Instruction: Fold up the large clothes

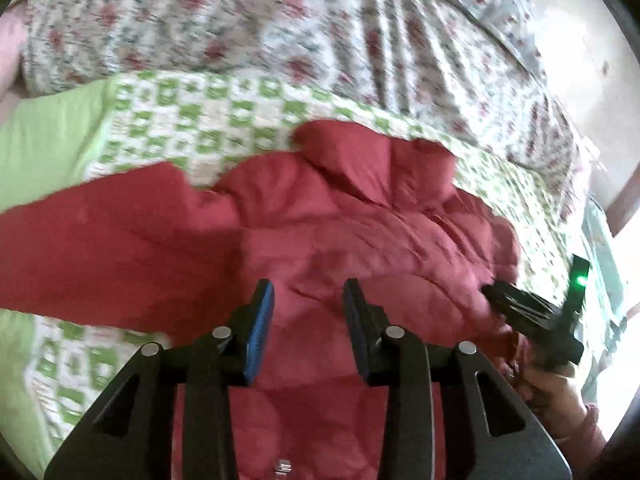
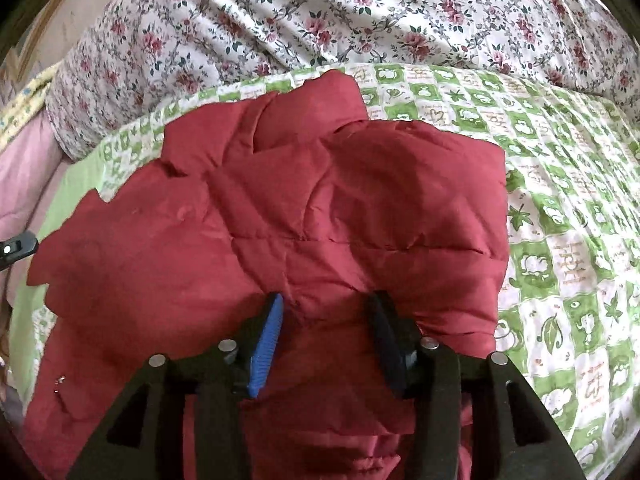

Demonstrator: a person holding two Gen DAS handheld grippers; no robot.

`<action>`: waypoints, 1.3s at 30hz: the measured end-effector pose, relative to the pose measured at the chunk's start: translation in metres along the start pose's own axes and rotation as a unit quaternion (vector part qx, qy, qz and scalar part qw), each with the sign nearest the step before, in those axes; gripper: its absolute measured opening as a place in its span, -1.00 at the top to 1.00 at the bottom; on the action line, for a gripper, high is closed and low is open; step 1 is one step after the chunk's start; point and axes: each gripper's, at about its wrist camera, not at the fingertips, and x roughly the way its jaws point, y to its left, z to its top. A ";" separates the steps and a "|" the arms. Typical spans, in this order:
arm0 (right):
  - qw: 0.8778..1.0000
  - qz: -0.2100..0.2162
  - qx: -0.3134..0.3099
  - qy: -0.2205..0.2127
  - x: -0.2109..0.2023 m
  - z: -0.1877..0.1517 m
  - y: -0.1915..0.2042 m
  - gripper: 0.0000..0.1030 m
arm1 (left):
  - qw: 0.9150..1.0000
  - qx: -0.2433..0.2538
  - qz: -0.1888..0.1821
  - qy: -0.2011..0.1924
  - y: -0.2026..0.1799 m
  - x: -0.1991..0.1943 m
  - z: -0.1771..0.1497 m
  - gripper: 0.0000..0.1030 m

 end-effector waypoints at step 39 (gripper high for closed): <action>0.999 0.010 -0.029 0.038 -0.008 -0.002 0.038 -0.21 | 0.993 -0.116 -0.005 0.005 0.079 0.014 -0.046 0.01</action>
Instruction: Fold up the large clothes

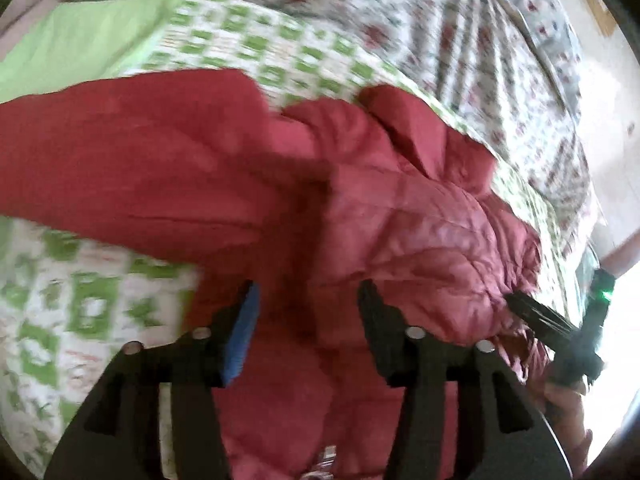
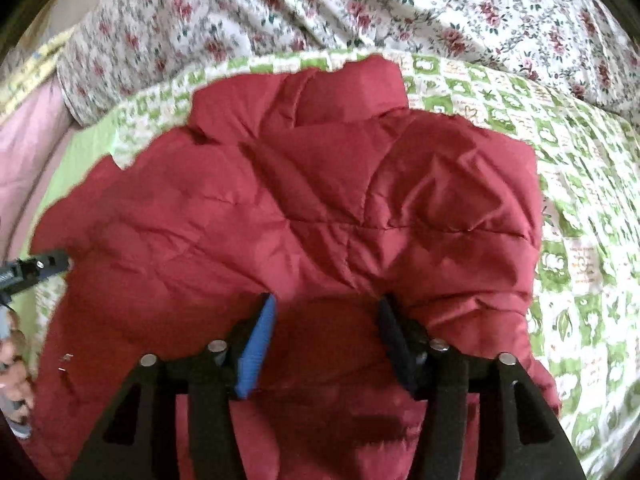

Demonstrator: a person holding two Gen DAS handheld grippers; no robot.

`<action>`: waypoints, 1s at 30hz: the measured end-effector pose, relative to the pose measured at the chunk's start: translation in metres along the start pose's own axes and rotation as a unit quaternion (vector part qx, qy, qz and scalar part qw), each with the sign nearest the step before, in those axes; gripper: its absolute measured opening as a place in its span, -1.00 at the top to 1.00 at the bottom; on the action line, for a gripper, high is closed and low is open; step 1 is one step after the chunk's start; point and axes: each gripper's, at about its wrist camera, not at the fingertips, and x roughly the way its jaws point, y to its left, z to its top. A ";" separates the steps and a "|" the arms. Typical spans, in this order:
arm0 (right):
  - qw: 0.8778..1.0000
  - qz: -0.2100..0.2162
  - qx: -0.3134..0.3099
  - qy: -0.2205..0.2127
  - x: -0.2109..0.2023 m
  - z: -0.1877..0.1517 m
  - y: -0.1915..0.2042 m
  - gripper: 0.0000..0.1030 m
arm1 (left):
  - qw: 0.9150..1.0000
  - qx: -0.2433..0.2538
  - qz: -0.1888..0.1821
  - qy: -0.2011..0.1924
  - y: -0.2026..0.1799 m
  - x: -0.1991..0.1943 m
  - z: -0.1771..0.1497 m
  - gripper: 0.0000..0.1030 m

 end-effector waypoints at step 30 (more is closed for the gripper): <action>0.996 0.076 -0.036 -0.026 -0.090 -0.050 0.043 -0.31 | 0.954 -0.269 0.105 -0.081 0.241 -0.033 0.025 -0.28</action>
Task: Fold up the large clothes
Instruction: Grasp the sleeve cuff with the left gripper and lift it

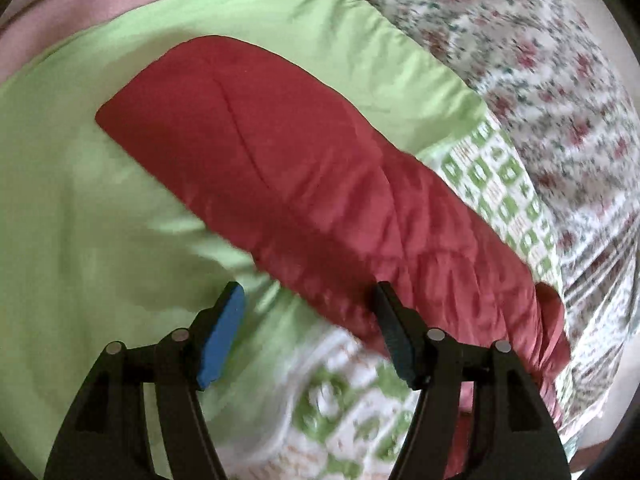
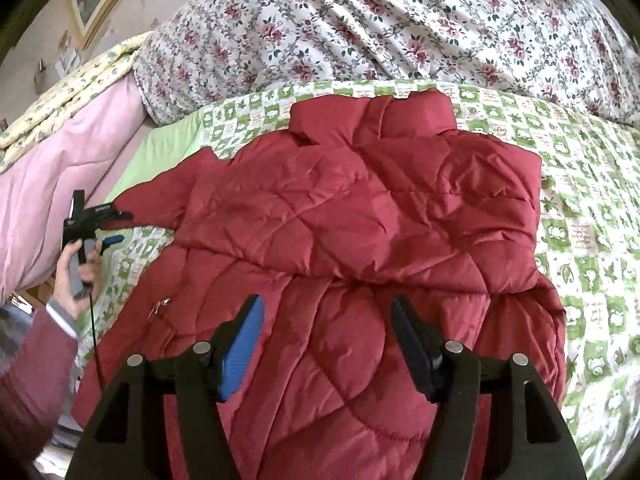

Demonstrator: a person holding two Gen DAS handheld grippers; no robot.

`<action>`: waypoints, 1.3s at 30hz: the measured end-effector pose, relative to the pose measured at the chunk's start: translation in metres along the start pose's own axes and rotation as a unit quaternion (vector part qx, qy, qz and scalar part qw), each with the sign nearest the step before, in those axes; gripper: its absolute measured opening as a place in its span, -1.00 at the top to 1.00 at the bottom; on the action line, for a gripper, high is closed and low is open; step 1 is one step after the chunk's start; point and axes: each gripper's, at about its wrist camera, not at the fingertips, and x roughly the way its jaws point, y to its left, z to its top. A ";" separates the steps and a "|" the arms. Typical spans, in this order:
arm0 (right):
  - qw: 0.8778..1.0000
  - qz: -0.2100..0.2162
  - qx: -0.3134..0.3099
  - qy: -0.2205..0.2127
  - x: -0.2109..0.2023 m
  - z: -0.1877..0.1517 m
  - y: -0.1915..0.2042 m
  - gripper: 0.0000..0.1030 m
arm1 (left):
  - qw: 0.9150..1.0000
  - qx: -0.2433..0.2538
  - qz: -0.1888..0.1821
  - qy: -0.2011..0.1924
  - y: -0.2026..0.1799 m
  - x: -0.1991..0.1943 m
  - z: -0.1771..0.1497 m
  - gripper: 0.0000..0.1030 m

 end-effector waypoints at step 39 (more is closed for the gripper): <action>0.997 0.005 0.078 -0.002 -0.005 -0.009 -0.052 -0.31 | 0.931 0.306 -0.195 -0.046 -0.236 -0.108 -0.128 0.85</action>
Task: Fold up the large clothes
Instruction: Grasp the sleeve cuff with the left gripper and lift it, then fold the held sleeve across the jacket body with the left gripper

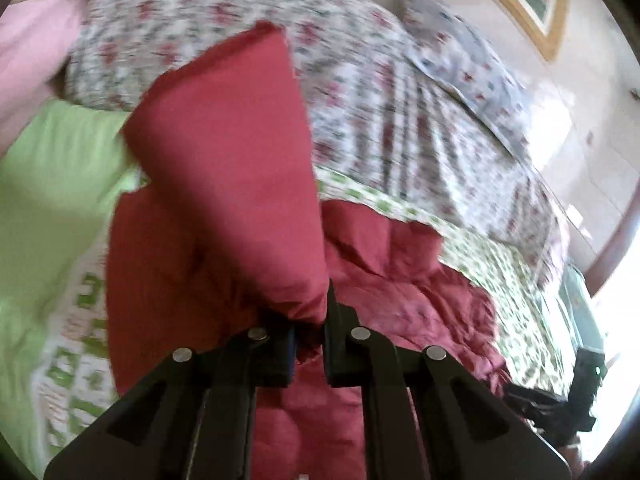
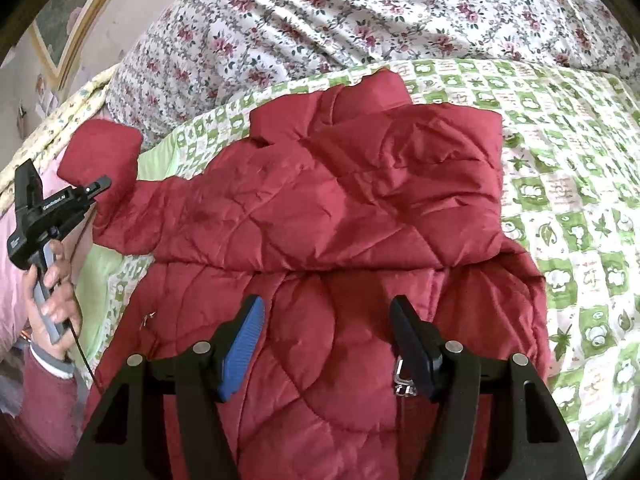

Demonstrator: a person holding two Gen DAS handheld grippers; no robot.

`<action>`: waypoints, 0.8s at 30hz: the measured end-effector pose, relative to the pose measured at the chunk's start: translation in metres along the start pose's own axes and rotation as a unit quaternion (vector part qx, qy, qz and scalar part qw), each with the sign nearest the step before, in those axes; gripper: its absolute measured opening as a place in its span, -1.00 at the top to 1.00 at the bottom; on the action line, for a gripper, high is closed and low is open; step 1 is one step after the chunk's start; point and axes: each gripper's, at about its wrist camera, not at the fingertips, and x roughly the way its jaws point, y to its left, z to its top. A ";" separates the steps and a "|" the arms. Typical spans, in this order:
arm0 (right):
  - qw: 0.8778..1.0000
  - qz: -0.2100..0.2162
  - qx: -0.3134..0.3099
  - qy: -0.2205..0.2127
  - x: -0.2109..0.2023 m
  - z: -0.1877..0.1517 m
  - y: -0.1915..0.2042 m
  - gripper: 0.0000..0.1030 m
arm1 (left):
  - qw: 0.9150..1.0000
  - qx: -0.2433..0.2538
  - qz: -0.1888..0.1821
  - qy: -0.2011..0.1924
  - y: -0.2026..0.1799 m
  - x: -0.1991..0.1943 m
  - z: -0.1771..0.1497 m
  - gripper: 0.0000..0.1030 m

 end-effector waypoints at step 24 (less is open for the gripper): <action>0.997 0.026 0.069 -0.029 -0.020 0.018 -0.059 -0.31 | 0.984 0.118 -0.073 0.108 -0.168 0.102 -0.067 0.85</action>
